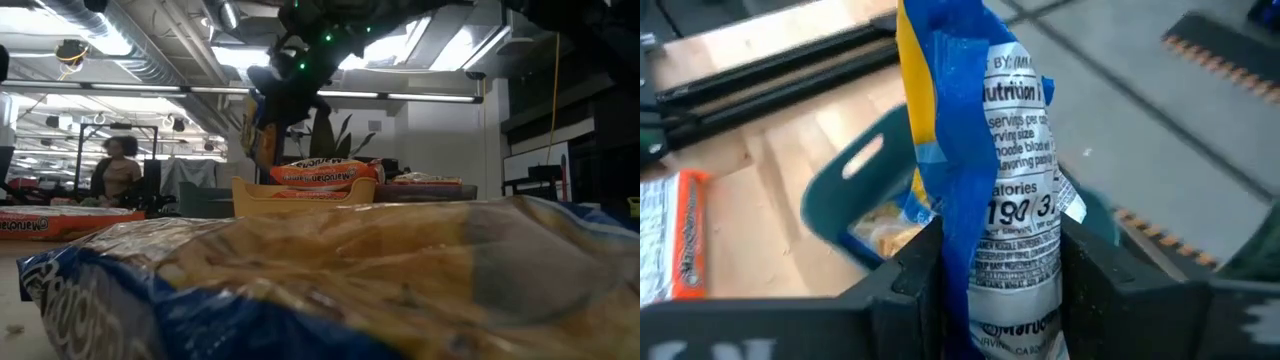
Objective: Sort Maruchan noodles
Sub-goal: Put the middle blue noodle pack into the blue bin
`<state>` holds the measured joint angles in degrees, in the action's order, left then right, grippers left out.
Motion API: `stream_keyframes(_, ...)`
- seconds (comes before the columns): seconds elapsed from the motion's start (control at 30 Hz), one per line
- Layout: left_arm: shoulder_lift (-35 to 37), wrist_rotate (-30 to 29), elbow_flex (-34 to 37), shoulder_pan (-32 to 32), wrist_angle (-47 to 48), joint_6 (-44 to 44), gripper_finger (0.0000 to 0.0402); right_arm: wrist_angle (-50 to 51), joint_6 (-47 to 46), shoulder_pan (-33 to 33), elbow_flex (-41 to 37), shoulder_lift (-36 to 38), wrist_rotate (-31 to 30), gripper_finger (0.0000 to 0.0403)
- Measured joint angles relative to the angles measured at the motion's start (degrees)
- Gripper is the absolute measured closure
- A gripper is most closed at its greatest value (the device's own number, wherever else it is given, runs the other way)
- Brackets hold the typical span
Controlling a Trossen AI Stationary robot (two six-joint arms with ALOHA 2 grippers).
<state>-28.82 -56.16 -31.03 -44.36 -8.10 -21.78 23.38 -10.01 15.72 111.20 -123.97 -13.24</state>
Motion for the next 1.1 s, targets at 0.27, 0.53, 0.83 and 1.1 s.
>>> stream_keyframes(0.27, 0.0, -0.2, 0.0, 0.0, 0.1, -0.1, 0.0402, -1.3, -5.0, 1.6, -0.1, -2.9, 0.5, 0.0279)
stream_keyframes(0.53, 0.0, -0.2, 0.0, 0.0, 0.1, -0.1, 0.0401, -1.6, -10.6, 2.8, -0.1, -2.8, 2.2, 0.0278)
stream_keyframes(0.83, 0.0, -0.3, 0.0, 0.0, 0.1, -0.1, 0.0401, 0.6, -13.9, 2.7, 0.0, -4.4, 2.4, 0.0278)
stream_keyframes(1.1, 0.0, -0.3, 0.0, 0.0, 0.1, -0.2, 0.0401, 1.3, -16.6, 3.0, 0.0, -5.0, 3.9, 0.0278)
